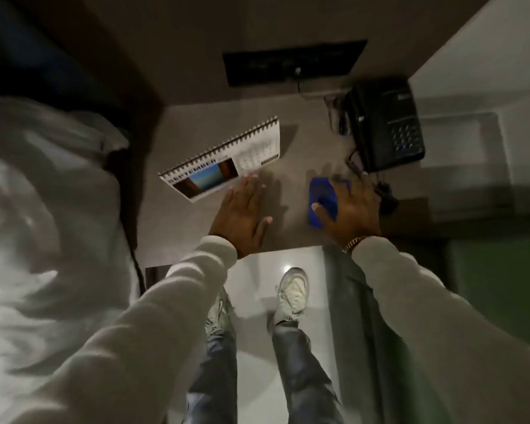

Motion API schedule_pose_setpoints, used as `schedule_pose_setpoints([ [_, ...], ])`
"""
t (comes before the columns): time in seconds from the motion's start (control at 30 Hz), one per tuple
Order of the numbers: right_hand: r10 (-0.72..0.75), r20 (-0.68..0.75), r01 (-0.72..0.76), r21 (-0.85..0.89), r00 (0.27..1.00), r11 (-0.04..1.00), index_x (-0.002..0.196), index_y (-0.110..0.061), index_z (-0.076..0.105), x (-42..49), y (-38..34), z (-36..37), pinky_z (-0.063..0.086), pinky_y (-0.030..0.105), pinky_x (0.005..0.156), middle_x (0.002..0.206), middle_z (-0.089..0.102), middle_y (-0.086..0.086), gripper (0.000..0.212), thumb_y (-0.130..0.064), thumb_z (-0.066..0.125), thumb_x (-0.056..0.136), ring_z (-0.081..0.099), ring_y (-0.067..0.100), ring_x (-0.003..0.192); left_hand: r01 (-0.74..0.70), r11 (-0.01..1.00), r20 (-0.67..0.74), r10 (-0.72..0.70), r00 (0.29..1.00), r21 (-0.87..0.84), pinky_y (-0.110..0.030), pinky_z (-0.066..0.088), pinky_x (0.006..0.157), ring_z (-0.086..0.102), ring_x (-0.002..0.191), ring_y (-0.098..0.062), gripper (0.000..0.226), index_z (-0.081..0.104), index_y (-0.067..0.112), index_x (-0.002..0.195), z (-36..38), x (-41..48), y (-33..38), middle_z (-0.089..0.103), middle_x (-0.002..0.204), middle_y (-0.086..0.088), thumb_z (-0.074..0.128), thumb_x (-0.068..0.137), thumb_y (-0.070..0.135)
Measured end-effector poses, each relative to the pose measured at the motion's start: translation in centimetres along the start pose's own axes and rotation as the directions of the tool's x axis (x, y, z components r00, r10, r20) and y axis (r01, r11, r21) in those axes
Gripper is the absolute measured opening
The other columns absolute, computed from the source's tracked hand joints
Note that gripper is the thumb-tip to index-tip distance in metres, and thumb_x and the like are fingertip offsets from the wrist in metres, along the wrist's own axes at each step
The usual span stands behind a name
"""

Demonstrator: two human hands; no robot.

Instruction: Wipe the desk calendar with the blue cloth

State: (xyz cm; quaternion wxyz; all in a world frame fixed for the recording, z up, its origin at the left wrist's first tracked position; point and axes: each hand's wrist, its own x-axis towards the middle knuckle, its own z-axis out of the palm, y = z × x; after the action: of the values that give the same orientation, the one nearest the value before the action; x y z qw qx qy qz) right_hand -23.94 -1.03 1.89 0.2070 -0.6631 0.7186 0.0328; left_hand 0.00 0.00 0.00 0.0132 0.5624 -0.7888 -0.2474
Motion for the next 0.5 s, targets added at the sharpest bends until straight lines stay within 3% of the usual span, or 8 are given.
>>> schedule_pose_setpoints([
  [0.13,0.054,-0.075,-0.06,-0.076,0.996,0.995,0.145,-0.021,0.036,0.7,0.4,6.2,0.028,0.062,0.111,0.156,0.028,0.024,0.072,-0.061,0.049,0.087,0.022,0.049,0.143,0.047,0.996,0.021,-0.049,0.999,0.082,-0.049,0.005,0.12,0.008,0.15,-0.033,0.071,0.02,0.009,0.151,5.8,1.2,-2.5,0.015,0.162,-0.017,0.033,0.093,0.048],
  [0.3,0.11,-0.169,-0.119,-0.038,0.979,0.992,0.148,-0.028,0.028,1.8,0.4,10.1,0.026,0.065,0.109,0.16,0.021,0.021,0.075,-0.067,0.044,0.086,0.014,0.05,0.146,0.026,0.982,-0.031,-0.021,0.999,0.186,-0.051,0.003,0.121,0.008,0.15,-0.034,0.071,0.017,0.007,0.151,9.7,1.3,-4.2,0.013,0.162,-0.018,0.028,0.096,0.05],
  [0.4,0.114,-0.2,-0.114,0.013,0.973,0.993,0.147,-0.024,0.033,1.9,0.4,10.3,0.031,0.064,0.107,0.159,0.024,0.023,0.067,-0.055,0.049,0.09,0.015,0.053,0.144,0.024,0.977,-0.046,-0.015,0.999,0.214,-0.052,0.004,0.121,0.008,0.15,-0.033,0.071,0.016,0.008,0.152,10.2,1.4,-4.3,0.014,0.162,-0.017,0.027,0.096,0.05],
  [0.5,0.113,-0.187,-0.109,0.034,0.976,0.993,0.143,-0.015,0.042,2.2,0.4,9.4,0.034,0.066,0.106,0.155,0.031,0.025,0.056,-0.031,0.055,0.091,0.022,0.056,0.14,0.023,0.985,-0.004,-0.023,1.0,0.174,-0.052,0.004,0.121,0.005,0.151,-0.032,0.071,0.015,0.008,0.152,9.1,1.3,-4.2,0.012,0.162,-0.017,0.029,0.096,0.05],
])
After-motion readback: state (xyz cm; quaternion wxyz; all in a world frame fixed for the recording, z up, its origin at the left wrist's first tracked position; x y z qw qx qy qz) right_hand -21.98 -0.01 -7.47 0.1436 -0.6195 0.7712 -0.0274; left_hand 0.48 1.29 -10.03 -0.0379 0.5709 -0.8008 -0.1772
